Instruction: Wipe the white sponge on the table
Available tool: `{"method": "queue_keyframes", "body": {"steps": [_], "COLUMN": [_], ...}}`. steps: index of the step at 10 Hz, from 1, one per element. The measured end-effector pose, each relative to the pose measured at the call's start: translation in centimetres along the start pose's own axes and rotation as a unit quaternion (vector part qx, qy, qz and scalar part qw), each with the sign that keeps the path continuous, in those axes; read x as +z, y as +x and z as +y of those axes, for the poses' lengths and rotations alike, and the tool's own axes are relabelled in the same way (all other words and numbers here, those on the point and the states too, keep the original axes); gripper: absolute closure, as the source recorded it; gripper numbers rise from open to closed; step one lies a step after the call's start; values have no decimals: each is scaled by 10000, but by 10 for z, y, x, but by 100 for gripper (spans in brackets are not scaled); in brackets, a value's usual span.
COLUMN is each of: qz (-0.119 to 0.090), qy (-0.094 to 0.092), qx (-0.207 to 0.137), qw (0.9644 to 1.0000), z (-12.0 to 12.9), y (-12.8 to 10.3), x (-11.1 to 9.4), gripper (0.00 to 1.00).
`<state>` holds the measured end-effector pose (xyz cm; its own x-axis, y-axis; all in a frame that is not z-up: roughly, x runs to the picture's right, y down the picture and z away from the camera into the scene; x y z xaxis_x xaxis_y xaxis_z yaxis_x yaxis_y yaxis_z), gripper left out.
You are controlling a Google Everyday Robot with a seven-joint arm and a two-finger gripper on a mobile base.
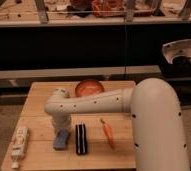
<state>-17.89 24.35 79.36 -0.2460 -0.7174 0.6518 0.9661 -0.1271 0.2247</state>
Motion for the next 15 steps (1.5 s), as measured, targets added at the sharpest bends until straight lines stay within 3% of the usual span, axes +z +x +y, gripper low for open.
{"method": "queue_keyframes", "body": {"steps": [4, 8, 12, 15], "qz": [75, 100, 137, 115], "qy": [-72, -50, 31, 31], "qx": [-461, -615, -432, -26], "qw": [9989, 9980, 9990, 9999], "z": [-52, -79, -72, -27], "y": [-12, 19, 54, 65], "x": [2, 5, 1, -4], "gripper": [54, 54, 54, 54]}}
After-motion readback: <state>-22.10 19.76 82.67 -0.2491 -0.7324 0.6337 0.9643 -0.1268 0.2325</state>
